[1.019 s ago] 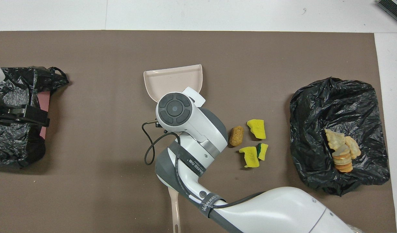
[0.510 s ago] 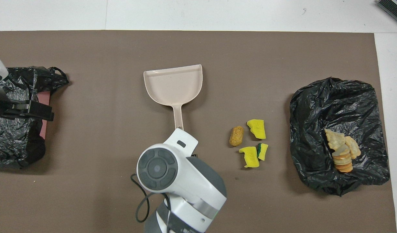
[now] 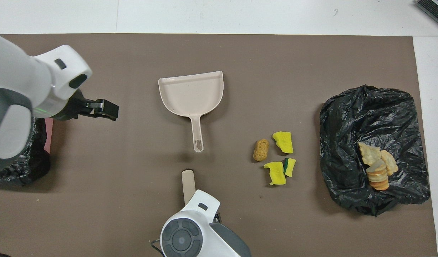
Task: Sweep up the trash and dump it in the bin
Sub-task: 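Grasp the dustpan handle with the left gripper while the right gripper grasps the brush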
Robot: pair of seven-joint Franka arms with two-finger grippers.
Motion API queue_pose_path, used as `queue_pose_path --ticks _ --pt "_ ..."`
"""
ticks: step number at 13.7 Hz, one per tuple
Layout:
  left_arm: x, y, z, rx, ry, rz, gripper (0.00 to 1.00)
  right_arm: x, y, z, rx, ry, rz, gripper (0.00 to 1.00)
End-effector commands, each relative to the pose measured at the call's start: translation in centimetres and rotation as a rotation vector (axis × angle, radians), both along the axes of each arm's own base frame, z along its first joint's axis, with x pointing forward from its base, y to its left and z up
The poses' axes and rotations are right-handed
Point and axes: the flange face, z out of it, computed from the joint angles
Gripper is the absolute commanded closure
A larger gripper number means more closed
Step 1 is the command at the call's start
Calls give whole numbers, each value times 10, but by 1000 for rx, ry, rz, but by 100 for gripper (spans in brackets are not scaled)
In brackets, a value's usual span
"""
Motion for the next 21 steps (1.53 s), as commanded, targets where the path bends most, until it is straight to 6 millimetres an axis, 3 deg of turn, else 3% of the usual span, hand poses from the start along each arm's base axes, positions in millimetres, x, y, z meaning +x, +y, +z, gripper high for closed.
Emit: queue_pose_path --ticks 1,3,5,7,9,10,11,12,13,15,16,17,18,20,21 --pt "0 -44 -45 -13 -18 63 0 -21 -6 -11 19 -1 22 0" --pt "-2 -86 -84 -5 5 79 0 -33 1 -16 25 -7 16 0" --pt "-2 -109 -107 -34 -28 171 0 -43 -1 -21 14 -7 20 0" --pt "-21 -153 -137 -47 -40 141 0 -43 -2 -21 13 -6 23 0" --pt "-23 -162 -148 -53 -45 134 0 -45 -4 -24 10 -7 21 0" --pt "-29 -178 -162 -48 -34 125 0 -45 -4 -24 10 -7 22 23" --pt "-32 -186 -167 -54 -41 113 0 -44 -5 -24 9 -6 19 63" --pt "-33 -190 -172 -54 -39 109 0 -44 -5 -24 9 -6 21 89" --pt "-38 -197 -179 -47 -28 99 8 -44 -4 -24 10 -6 18 100" --pt "-40 -203 -190 -42 -18 132 19 -41 -2 -22 12 -6 -11 100" --pt "-40 -203 -189 -44 -22 135 38 -40 -2 -23 12 -4 -12 100" --pt "-39 -202 -189 -47 -26 126 92 -38 -1 -22 16 -4 -4 100" --pt "-37 -201 -192 -49 -32 102 100 -35 -1 -19 16 -4 -7 100" --pt "-35 -196 -192 -43 -26 93 100 -30 -3 -12 17 -13 -13 100" --pt "-32 -191 -183 -40 -35 89 100 -27 -9 -5 10 -15 -23 100"
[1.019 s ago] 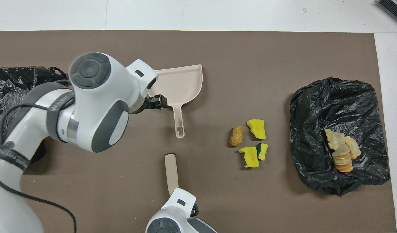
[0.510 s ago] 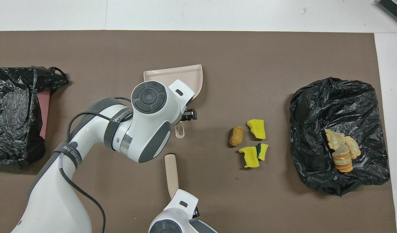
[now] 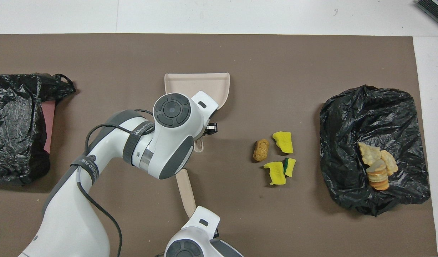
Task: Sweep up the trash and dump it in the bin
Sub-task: 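Grasp the dustpan handle with the left gripper while the right gripper grasps the brush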
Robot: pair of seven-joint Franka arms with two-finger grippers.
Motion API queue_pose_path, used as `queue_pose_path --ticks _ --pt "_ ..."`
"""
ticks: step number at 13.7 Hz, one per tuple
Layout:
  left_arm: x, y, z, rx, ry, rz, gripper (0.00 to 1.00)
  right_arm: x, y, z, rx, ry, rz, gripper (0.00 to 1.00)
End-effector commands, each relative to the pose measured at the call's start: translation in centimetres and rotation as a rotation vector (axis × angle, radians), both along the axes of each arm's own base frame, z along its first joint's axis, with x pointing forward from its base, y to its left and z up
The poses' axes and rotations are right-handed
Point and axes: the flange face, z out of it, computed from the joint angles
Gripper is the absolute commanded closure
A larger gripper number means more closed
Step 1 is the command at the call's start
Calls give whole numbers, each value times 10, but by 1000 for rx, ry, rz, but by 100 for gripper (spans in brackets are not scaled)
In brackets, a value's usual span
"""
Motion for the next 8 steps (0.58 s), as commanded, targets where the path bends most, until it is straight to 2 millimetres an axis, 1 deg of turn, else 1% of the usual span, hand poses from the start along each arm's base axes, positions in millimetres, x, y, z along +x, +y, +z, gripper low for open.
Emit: queue_pose_path --ticks 1,2,3,4,6,7,8 --pt "10 23 14 7 -11 -9 100 10 -18 30 4 -21 -39 100" --pt "14 33 25 16 -13 -31 100 15 -31 45 -8 -29 -43 100" --pt "17 44 40 17 -22 -46 100 20 -46 58 -25 -30 -46 100" --pt "23 58 53 18 -27 -44 100 25 -58 69 -42 -29 -56 100" --pt "36 93 83 18 -42 -57 100 42 -95 80 -72 -23 -87 100" --pt "40 109 97 21 -45 -70 100 48 -111 85 -87 -17 -102 100" --pt "40 127 113 25 -48 -93 100 60 -134 94 -104 -6 -114 100"
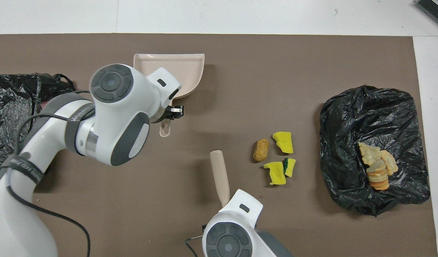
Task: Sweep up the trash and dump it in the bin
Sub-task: 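Grasp the dustpan handle with the left gripper while the right gripper grasps the brush, then place the dustpan by the sponges while the right gripper positions the brush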
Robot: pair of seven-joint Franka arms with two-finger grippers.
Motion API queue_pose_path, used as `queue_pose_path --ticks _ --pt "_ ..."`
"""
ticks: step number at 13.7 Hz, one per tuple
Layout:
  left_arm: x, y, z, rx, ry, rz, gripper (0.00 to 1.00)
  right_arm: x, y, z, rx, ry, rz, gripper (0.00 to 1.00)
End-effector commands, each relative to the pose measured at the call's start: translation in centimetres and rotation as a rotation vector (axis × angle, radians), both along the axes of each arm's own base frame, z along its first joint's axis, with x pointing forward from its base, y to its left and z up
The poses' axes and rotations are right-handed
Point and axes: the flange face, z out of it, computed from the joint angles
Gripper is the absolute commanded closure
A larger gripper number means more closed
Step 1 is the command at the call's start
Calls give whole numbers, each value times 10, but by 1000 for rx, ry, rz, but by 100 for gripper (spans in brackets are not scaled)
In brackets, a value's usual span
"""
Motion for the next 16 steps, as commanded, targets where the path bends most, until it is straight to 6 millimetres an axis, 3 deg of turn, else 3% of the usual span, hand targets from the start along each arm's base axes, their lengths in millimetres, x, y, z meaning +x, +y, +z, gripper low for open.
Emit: queue_pose_path --ticks 1,4,6,8,10,14,16 --pt "-4 49 43 25 9 -87 100 24 -65 19 -23 12 -45 100" --pt "-14 94 65 51 74 -249 100 62 -131 26 -63 8 -160 100" --pt "-21 118 68 57 122 -376 100 71 -168 10 -125 24 -187 100" --pt "-29 139 60 53 148 -535 100 56 -196 -19 -195 53 -163 100" --pt "-52 147 47 59 147 -620 100 47 -215 -46 -246 87 -133 100" --pt "-118 158 11 75 108 -804 100 54 -207 -79 -201 109 -117 100" --pt "-147 156 1 97 117 -903 100 54 -184 -91 -137 122 -114 100"
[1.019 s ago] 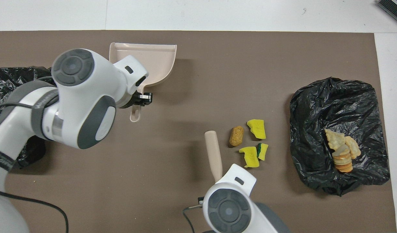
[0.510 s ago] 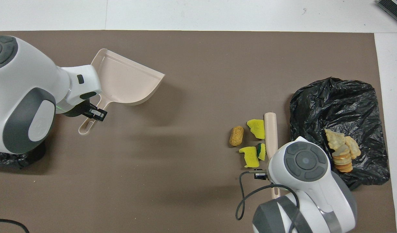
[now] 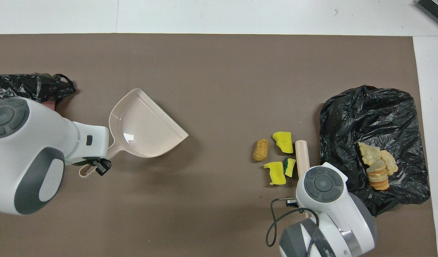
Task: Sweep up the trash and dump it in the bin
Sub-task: 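Place the dustpan by the sponges while the right gripper positions the brush, then sweep the yellow sponges and bread with the right gripper into the dustpan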
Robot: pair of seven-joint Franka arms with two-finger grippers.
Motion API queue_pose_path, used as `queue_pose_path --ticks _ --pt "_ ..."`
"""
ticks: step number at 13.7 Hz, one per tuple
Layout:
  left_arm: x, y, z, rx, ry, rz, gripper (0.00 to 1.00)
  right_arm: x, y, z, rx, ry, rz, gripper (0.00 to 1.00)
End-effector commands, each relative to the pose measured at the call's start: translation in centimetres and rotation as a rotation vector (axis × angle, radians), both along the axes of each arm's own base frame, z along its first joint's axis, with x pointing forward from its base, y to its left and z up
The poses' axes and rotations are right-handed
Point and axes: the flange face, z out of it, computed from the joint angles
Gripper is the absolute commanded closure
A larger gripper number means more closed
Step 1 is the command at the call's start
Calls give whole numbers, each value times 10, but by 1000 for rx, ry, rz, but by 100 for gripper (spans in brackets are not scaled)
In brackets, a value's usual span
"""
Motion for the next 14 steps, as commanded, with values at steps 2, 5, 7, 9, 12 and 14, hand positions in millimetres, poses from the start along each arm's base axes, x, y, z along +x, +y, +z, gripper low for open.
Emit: queue_pose_path --ticks 2,5,7,9,12,14 --pt "-66 -11 -9 19 -27 -190 100 4 46 -9 158 16 -5 100" --pt "-94 -50 -30 98 -12 -364 100 9 83 -1 263 40 -42 100" --pt "-99 -64 -38 110 0 -406 100 2 111 -8 319 38 -28 100" --pt "-101 -81 -54 111 13 -442 100 10 126 -8 343 33 -17 100" --pt "-105 -100 -64 110 2 -445 100 20 159 -20 434 73 -73 100" --pt "-103 -109 -75 104 -12 -441 100 20 176 -10 469 84 -63 100"
